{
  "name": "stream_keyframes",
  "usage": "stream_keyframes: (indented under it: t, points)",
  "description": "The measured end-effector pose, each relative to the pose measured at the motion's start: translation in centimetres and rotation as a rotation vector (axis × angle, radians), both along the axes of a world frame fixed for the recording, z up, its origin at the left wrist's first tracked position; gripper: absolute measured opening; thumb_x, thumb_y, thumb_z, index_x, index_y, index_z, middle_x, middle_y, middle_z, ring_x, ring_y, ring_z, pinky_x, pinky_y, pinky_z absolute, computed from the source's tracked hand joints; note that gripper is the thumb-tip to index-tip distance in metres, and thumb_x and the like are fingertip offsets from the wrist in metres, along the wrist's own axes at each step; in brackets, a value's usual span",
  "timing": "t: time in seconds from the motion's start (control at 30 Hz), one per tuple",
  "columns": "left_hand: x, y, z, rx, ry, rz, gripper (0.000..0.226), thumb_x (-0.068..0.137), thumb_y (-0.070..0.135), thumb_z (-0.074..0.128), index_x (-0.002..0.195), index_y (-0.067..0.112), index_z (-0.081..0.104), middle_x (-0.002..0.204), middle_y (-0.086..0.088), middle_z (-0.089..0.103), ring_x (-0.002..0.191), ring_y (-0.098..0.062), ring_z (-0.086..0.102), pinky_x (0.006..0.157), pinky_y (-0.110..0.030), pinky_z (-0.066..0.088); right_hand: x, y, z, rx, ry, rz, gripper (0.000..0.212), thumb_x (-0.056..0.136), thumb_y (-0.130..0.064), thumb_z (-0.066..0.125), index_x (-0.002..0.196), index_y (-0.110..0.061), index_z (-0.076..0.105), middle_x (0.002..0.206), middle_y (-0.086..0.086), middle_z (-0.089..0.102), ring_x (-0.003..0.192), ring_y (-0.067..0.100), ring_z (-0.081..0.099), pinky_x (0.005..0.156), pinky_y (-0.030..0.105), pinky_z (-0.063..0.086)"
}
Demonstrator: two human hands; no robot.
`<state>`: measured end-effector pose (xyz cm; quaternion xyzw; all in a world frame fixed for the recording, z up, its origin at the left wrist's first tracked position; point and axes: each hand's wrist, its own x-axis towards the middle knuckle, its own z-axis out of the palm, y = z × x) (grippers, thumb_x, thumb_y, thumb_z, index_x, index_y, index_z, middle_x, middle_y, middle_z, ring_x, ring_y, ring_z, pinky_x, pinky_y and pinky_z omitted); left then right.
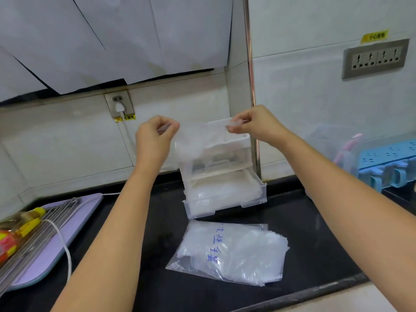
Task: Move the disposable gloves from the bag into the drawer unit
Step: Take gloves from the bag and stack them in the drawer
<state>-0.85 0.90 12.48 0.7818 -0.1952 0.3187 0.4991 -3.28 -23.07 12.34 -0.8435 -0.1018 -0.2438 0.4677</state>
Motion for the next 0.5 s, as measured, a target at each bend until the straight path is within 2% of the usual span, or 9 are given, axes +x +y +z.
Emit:
stream_keyframes:
  t: [0.07, 0.13, 0.23, 0.3, 0.4, 0.5]
  points:
    - [-2.1, 1.0, -0.1, 0.064, -0.146, -0.032, 0.004, 0.088, 0.022, 0.066, 0.089, 0.018, 0.067, 0.087, 0.017, 0.065, 0.090, 0.003, 0.060, 0.080, -0.004, 0.042, -0.9, -0.6, -0.1, 0.052, -0.043, 0.079, 0.014, 0.080, -0.009, 0.074, 0.094, -0.010, 0.075, 0.093, -0.008, 0.073, 0.088, -0.001, 0.068, 0.080, 0.011, 0.050]
    - [-3.7, 1.8, -1.1, 0.193, -0.175, -0.101, 0.004, 0.085, 0.022, 0.069, 0.083, 0.022, 0.067, 0.092, 0.016, 0.067, 0.093, 0.007, 0.059, 0.086, -0.004, 0.039, -1.5, -1.5, -0.8, 0.068, -0.024, 0.161, 0.014, 0.081, 0.001, 0.070, 0.088, -0.010, 0.074, 0.096, -0.006, 0.073, 0.094, 0.000, 0.067, 0.082, 0.011, 0.051]
    - [-4.0, 2.1, -3.0, 0.433, 0.043, -0.194, 0.010, 0.082, 0.024, 0.072, 0.075, 0.024, 0.065, 0.100, 0.019, 0.067, 0.100, 0.009, 0.057, 0.086, -0.003, 0.036, -1.5, -2.3, -2.0, -0.075, 0.107, 0.124, 0.038, 0.080, 0.017, 0.052, 0.076, -0.013, 0.075, 0.097, -0.013, 0.072, 0.097, -0.006, 0.063, 0.083, 0.006, 0.043]
    - [-3.0, 1.7, -4.0, 0.608, 0.213, -0.207, 0.008, 0.083, 0.028, 0.071, 0.077, 0.026, 0.065, 0.107, 0.019, 0.066, 0.105, 0.005, 0.056, 0.090, -0.015, 0.039, -0.7, -2.3, -3.0, -0.188, 0.208, 0.107, 0.048, 0.076, 0.021, 0.043, 0.074, -0.015, 0.075, 0.097, -0.012, 0.072, 0.101, -0.001, 0.063, 0.090, 0.014, 0.043]
    - [-1.4, 0.8, -4.9, 0.795, 0.389, -0.181, 0.008, 0.082, 0.032, 0.070, 0.089, 0.026, 0.069, 0.110, 0.015, 0.065, 0.103, -0.004, 0.058, 0.084, -0.022, 0.042, 0.8, -1.8, -4.5, -0.327, 0.312, 0.076, 0.046, 0.078, 0.017, 0.046, 0.069, -0.020, 0.072, 0.096, -0.011, 0.070, 0.103, 0.004, 0.061, 0.094, 0.019, 0.043]
    - [-0.5, 0.0, -5.1, 0.924, 0.513, -0.204, 0.024, 0.082, 0.046, 0.067, 0.090, 0.024, 0.070, 0.099, 0.007, 0.069, 0.086, -0.006, 0.062, 0.076, -0.024, 0.048, 2.5, -1.5, -5.9, -0.466, 0.377, 0.032, 0.038, 0.082, 0.007, 0.054, 0.068, -0.023, 0.072, 0.103, -0.007, 0.069, 0.102, 0.011, 0.060, 0.095, 0.026, 0.046]
